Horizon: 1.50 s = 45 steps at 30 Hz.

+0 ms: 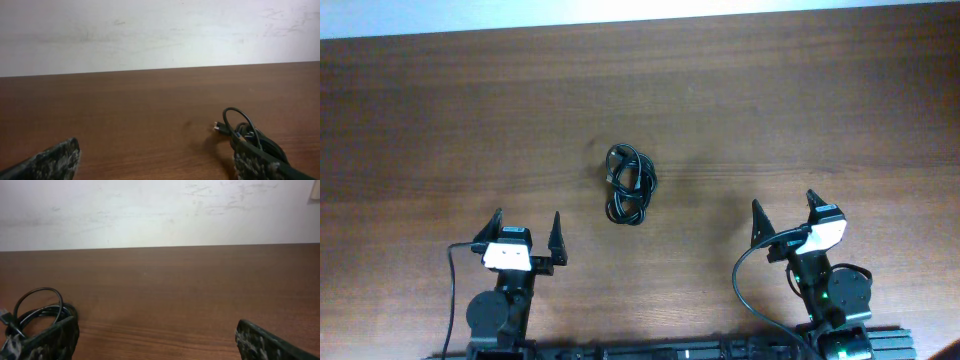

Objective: Untangle cables

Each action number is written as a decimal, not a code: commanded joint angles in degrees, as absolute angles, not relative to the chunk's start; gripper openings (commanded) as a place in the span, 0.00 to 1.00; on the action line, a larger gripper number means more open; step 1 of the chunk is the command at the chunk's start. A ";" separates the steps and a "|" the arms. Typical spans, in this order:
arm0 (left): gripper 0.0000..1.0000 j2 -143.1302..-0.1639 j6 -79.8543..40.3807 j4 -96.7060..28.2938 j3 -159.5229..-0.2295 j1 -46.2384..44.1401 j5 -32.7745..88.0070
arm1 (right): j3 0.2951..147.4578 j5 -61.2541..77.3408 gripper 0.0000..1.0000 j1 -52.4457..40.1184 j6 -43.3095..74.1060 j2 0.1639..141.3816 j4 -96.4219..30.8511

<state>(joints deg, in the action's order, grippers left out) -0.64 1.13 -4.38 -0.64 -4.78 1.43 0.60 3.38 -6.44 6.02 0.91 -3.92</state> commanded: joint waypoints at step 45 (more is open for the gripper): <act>0.99 -31.75 4.86 -25.02 -31.27 -4.99 10.39 | 0.32 2.50 0.98 -6.70 6.31 0.40 -4.34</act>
<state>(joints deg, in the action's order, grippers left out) -24.91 3.73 -23.46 -26.22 -4.78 6.98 0.60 3.22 -6.44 6.04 0.84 -3.95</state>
